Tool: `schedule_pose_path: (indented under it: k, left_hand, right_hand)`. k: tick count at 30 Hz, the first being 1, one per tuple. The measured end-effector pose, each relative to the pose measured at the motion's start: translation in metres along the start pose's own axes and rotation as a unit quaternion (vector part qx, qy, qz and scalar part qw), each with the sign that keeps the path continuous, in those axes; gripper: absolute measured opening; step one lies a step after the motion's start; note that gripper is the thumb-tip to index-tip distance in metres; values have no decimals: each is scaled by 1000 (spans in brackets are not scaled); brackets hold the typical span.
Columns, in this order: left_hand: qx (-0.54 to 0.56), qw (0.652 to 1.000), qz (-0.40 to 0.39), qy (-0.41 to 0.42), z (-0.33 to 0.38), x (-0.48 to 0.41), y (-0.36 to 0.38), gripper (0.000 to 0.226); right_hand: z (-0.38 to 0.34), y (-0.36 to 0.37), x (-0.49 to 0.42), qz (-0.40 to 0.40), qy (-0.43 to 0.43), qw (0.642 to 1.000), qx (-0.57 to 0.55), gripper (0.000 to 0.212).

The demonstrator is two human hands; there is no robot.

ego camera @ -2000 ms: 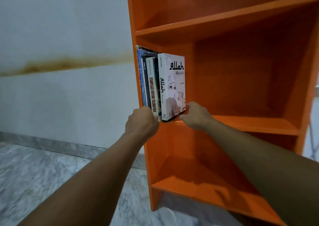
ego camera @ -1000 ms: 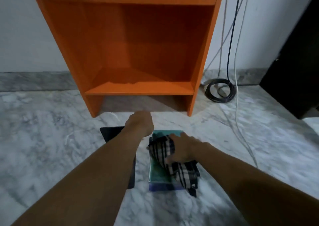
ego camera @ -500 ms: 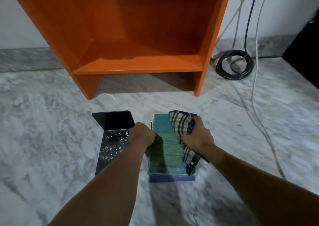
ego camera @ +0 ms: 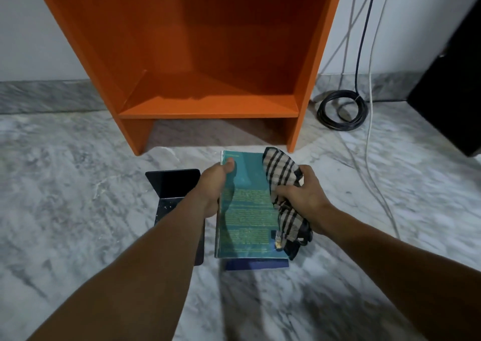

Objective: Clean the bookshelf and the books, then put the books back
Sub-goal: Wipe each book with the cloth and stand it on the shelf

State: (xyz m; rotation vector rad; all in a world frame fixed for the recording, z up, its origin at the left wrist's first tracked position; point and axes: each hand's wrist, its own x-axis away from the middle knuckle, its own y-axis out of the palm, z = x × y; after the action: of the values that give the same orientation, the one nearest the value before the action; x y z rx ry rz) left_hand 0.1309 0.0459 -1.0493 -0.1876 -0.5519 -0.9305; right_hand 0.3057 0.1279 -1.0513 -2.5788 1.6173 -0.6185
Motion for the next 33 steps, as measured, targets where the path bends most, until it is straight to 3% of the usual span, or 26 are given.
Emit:
schedule_pose_path:
  k: [2,5,7,11,14,16,19,22,23,25,28,31,33]
  left_hand:
    - [21,999,-18,23,17,13,2,41]
    - [28,997,-40,53,39,31,10,42]
    - [7,996,-48,71,53,38,14,55]
    - [30,991,-83,98,78,53,16,43]
    - [77,985,-91,121,96,62,17,43]
    - [96,981,-90,141,109,69,21,43]
    - [132,972,-94,171,127,79,20,44]
    - [120,971,-57,199,134,84,4,43]
    - [114,971,-44,206,134,86,-2,42]
    - [100,973,-20,206,130,85,-13,37]
    - [103,977,-9,188,120,85,-21,35]
    - [81,981,-8,177,118,89,-22,36]
    - [79,982,-11,173,121,93,-19,37]
  right_hand:
    - [-12,-10,3,-21,-12,1000,12,50]
    - [-33,-30,13,-1,-72,990,123,43]
    - [-58,-45,19,58,-170,951,251,41]
    - [-127,-65,28,133,-360,842,380,51]
    - [-172,-60,29,161,-423,774,442,49]
    - [-176,-48,37,177,-431,754,463,49]
    - [-116,-26,62,99,-520,695,487,46]
    - [-42,-13,107,-60,-615,552,560,34]
    - [-34,-15,116,-92,-625,544,552,29]
    - [-52,-18,123,-82,-618,601,500,32]
    - [-117,-24,119,32,-541,722,430,36]
    - [-171,-32,100,107,-485,802,330,32]
    - [-192,-35,88,79,-420,860,279,39]
